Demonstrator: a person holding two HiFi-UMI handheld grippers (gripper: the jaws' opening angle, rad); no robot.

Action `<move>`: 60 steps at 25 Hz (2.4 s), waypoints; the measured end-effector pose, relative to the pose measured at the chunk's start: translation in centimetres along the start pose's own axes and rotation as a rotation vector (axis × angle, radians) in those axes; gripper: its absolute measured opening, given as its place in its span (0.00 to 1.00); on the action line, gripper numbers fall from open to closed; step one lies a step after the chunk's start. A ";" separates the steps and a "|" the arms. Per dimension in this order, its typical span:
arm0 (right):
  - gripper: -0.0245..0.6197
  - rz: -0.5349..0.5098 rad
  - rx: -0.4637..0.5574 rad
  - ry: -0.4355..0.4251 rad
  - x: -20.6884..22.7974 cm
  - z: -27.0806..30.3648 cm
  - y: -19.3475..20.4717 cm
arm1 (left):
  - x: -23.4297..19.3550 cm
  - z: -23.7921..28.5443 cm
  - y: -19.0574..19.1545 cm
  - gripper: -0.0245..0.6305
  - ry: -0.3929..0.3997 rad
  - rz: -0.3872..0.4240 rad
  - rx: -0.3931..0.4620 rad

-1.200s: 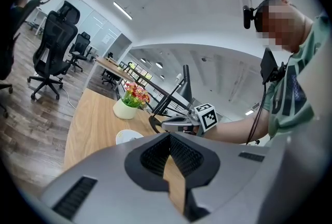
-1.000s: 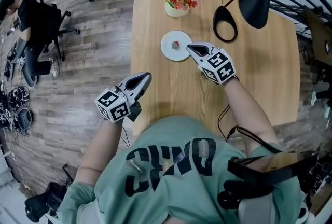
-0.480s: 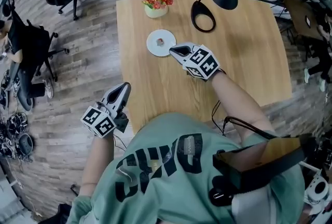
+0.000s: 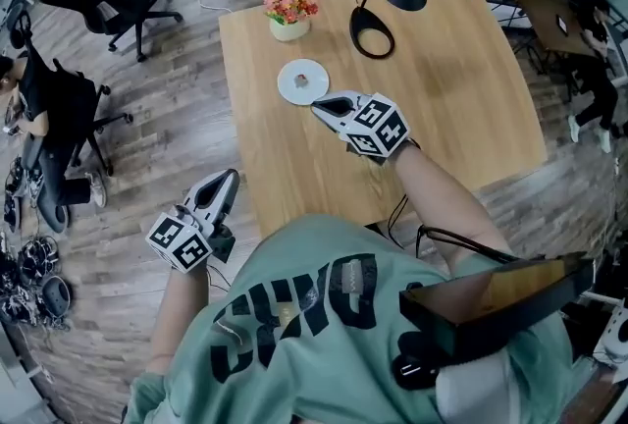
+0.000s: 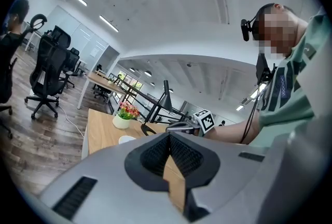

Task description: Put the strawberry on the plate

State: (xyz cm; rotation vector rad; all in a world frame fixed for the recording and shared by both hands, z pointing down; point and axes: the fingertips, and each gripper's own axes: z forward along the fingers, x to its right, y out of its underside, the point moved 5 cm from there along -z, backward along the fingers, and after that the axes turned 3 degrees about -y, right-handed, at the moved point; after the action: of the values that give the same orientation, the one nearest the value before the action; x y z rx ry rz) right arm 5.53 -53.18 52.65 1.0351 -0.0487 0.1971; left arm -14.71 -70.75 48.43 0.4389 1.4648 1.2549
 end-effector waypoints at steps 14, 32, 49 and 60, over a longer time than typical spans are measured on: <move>0.05 -0.035 0.088 -0.155 3.0 -13.1 3.3 | 12.7 4.3 0.9 0.04 -0.164 0.003 0.127; 0.05 0.046 0.208 -0.069 1.7 -18.0 2.3 | 14.5 6.4 -2.7 0.04 0.024 0.104 0.075; 0.05 0.048 0.306 -0.082 -3.0 -19.3 -3.7 | 12.6 2.7 -3.7 0.04 0.057 0.086 0.158; 0.05 0.108 0.300 -0.114 -1.0 -19.3 -0.8 | 14.4 5.6 -2.8 0.04 0.051 0.065 0.134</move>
State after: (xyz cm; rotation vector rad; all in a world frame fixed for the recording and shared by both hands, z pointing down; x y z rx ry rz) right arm 3.66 -37.19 41.98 1.3438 -0.1829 0.2480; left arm -13.51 -57.54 39.93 0.5514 1.5946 1.2309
